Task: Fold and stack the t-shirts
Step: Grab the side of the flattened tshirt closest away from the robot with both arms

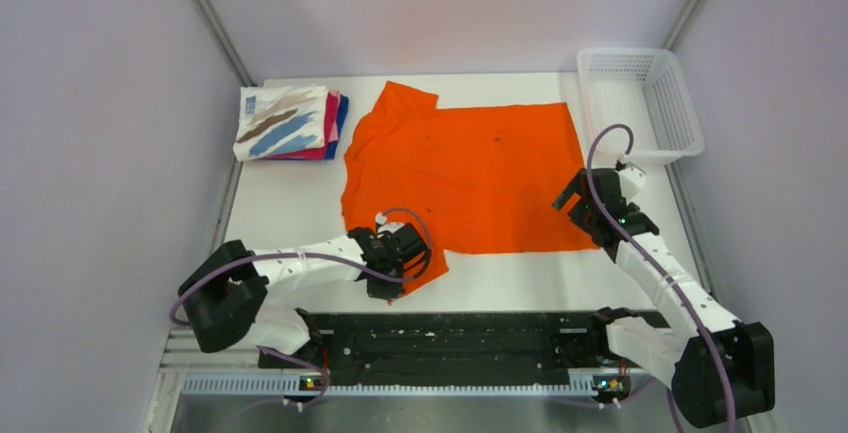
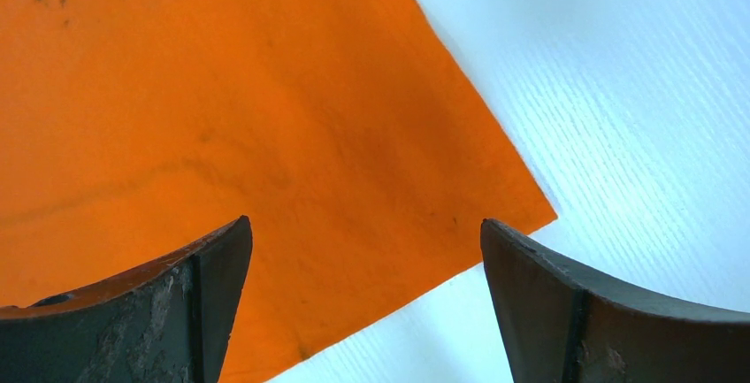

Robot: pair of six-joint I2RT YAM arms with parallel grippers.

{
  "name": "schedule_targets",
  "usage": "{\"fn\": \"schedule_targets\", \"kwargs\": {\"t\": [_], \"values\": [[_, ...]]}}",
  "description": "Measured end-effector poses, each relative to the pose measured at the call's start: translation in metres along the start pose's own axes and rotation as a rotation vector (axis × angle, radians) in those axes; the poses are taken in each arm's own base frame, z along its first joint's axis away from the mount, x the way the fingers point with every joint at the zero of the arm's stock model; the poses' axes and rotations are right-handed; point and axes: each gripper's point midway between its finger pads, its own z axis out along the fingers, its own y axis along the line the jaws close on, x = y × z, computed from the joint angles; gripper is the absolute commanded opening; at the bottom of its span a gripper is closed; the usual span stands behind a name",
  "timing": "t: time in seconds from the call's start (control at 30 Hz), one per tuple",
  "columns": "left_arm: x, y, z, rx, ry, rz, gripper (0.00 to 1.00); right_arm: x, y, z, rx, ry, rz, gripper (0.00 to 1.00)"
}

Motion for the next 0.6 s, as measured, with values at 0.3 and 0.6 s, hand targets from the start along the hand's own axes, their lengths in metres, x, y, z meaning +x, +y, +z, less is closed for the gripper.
{"fn": "schedule_targets", "kwargs": {"t": [0.3, 0.6], "values": [[-0.001, 0.002, -0.001, 0.003, -0.034, -0.038, 0.00, 0.006, -0.044, 0.006, 0.140, -0.012, 0.126, 0.92], [0.012, 0.015, -0.005, 0.028, -0.035, -0.073, 0.00, 0.052, -0.077, 0.014, 0.223, 0.057, 0.168, 0.68]]}}
